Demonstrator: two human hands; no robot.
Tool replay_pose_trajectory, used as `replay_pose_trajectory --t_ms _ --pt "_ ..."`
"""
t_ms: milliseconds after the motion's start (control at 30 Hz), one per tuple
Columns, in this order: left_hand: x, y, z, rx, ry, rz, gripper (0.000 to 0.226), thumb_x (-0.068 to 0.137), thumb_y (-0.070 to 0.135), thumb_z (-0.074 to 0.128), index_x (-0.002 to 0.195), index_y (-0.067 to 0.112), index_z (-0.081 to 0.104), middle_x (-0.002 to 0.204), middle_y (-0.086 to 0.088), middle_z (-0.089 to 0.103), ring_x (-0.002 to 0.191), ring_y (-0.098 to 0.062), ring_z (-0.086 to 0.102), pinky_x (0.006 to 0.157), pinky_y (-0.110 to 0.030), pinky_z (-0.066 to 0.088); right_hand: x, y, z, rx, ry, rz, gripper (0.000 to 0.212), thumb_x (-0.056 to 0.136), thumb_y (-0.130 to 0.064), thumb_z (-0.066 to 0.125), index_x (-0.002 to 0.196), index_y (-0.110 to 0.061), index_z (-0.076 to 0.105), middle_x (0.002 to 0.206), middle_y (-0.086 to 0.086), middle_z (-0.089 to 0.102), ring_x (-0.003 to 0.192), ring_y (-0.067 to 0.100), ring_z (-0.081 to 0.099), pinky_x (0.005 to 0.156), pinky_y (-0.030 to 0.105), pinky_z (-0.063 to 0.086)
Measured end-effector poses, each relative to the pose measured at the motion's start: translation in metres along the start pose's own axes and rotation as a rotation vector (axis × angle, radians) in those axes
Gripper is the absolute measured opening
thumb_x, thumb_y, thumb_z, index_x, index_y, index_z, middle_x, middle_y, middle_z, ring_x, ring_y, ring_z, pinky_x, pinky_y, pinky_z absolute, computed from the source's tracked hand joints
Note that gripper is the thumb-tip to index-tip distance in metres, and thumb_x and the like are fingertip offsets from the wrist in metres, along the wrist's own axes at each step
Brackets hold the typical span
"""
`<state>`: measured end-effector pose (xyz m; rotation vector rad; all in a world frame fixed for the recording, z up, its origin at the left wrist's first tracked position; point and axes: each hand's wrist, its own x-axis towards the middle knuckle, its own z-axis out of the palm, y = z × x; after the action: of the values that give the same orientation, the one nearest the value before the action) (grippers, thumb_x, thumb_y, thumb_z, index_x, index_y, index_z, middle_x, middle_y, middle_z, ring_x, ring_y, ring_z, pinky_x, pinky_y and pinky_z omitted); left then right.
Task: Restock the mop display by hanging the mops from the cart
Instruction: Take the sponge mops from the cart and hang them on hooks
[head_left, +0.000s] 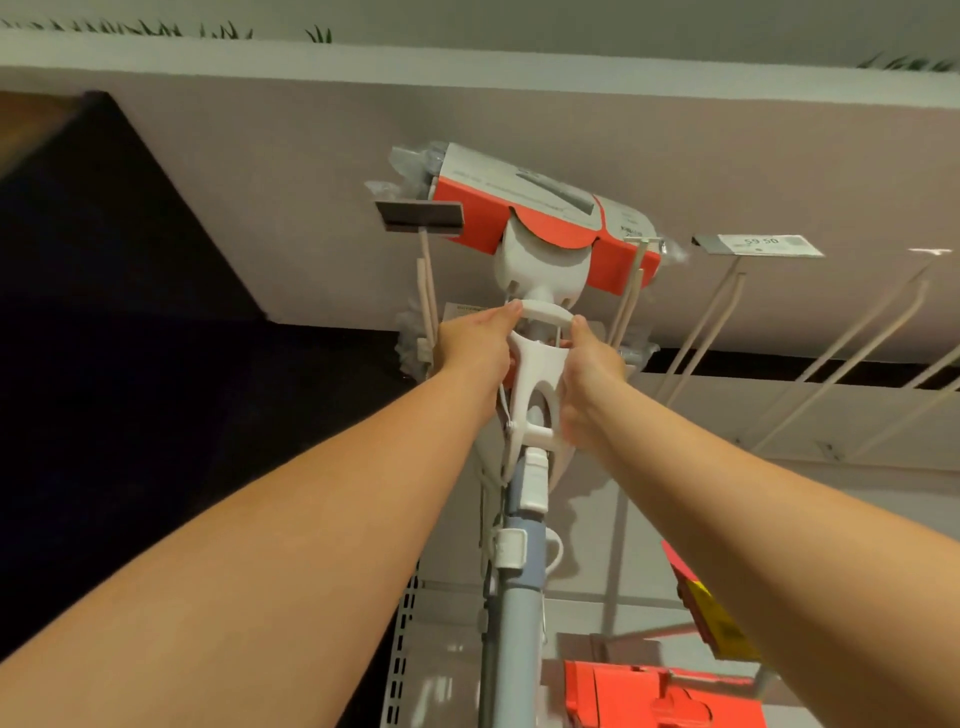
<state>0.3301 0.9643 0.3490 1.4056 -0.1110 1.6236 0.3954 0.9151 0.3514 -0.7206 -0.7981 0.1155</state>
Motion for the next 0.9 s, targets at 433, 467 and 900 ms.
replay_pose_trajectory --t_ms 433,467,900 --pt "0.004 -0.051 -0.010 -0.081 -0.029 -0.107 0.013 0.094 0.029 0.061 0.102 0.020 0.067 0.077 0.007 0.061 0.062 -0.007 0.056 0.052 -0.022 0.046 0.023 0.042 -0.009 -0.147 0.109 0.016 0.039 0.093 -0.047 0.054 0.107 -0.013 0.064 0.088 0.007 0.067 0.065 0.021 0.058 0.055 0.027 0.038" --pt "0.006 -0.053 -0.010 -0.076 -0.029 -0.105 0.011 0.094 0.029 0.060 0.100 0.022 0.066 0.076 0.008 0.060 0.063 -0.007 0.055 0.052 -0.022 0.045 0.025 0.044 -0.009 -0.160 0.112 0.021 0.040 0.093 -0.048 0.053 0.108 -0.013 0.064 0.091 0.007 0.067 0.067 0.021 0.058 0.056 0.027 0.038" --pt "0.022 -0.069 -0.012 -0.118 -0.033 -0.187 0.009 0.093 0.028 0.062 0.099 0.022 0.062 0.080 0.002 0.061 0.068 -0.014 0.059 0.065 -0.030 0.052 0.036 0.044 -0.004 -0.328 0.103 0.012 0.038 0.098 -0.043 0.046 0.114 -0.010 0.057 0.103 0.014 0.065 0.092 0.031 0.061 0.088 0.042 0.048"
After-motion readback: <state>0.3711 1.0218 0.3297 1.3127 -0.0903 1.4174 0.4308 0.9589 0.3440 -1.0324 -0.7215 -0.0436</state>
